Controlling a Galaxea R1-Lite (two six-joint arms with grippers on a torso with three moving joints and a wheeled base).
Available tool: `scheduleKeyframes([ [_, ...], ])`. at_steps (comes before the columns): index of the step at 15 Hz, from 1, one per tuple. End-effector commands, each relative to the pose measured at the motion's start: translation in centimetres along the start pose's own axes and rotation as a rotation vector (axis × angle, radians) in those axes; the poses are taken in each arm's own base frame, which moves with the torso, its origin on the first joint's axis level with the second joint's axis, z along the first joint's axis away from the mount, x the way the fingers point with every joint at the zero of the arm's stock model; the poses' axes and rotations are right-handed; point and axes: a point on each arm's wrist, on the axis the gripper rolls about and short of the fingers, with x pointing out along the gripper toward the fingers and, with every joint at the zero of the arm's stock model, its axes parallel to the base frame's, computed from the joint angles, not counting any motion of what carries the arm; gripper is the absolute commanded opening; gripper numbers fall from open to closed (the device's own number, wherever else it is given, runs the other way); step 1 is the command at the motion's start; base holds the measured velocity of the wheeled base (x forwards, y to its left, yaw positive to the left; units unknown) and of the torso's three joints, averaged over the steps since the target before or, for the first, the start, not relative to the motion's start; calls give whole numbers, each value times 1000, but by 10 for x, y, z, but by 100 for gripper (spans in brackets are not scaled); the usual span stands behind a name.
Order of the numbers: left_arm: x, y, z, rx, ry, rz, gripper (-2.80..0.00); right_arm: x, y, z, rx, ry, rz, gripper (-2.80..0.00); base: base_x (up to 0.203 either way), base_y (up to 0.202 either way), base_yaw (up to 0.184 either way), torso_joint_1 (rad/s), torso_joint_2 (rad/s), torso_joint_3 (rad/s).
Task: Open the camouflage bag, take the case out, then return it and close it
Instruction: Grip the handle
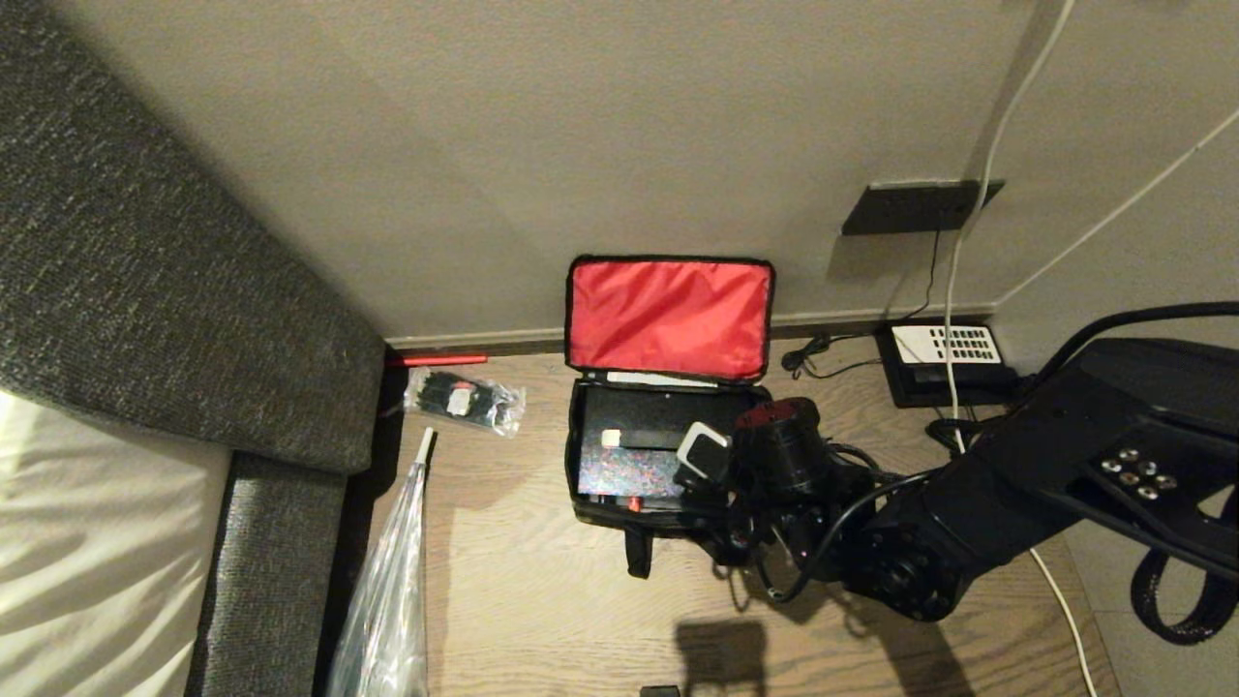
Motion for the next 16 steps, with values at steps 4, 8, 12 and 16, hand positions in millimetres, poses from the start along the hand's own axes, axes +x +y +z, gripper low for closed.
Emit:
scheduleKeyframes([
  [4, 0, 0, 0, -1, 1, 0, -280, 29, 19, 29, -147, -101, -119, 0, 0, 0, 0, 0, 0, 0],
  [8, 0, 0, 0, -1, 1, 0, -280, 36, 33, 26, -155, -93, -95, 0, 0, 0, 0, 0, 0, 0],
  [12, 0, 0, 0, -1, 1, 0, -280, 40, 44, 33, -179, -128, -112, 0, 0, 0, 0, 0, 0, 0],
  [16, 0, 0, 0, -1, 1, 1, -280, 41, 44, 35, -157, -153, -140, 0, 0, 0, 0, 0, 0, 0],
])
